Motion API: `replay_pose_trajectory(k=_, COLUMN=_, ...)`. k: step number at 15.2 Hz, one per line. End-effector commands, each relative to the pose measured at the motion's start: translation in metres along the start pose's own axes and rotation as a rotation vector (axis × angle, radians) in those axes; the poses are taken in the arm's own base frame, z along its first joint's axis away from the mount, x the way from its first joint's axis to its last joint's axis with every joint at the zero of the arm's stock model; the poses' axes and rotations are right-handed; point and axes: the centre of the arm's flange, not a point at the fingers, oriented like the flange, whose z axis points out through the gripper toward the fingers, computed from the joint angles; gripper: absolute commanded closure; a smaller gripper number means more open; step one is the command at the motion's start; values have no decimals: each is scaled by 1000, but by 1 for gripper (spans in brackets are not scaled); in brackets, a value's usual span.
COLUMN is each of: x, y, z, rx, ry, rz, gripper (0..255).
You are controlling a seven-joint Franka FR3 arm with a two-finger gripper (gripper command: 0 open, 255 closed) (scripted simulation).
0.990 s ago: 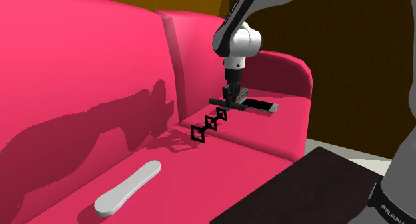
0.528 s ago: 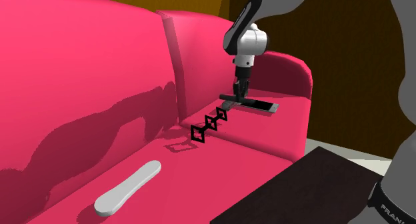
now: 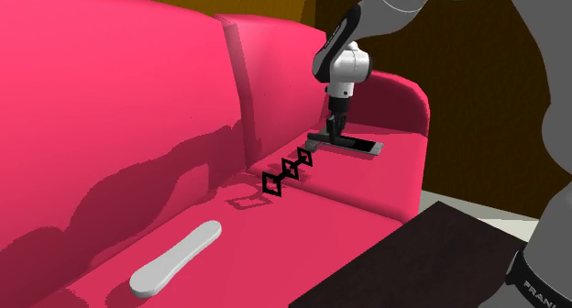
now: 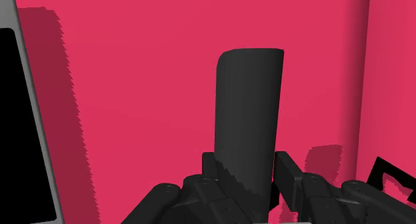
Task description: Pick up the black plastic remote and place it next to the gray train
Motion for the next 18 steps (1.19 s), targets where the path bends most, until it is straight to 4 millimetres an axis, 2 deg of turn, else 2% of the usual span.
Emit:
replay_pose_trajectory(k=1, x=1, y=2, z=10, rx=0, ry=0, rz=0, gripper=255)
replay_pose_trajectory(k=14, x=1, y=8, z=79, rx=0, ry=0, rz=0, gripper=255)
replay_pose_trajectory(k=18, x=1, y=8, z=79, rx=0, ry=0, rz=0, gripper=255)
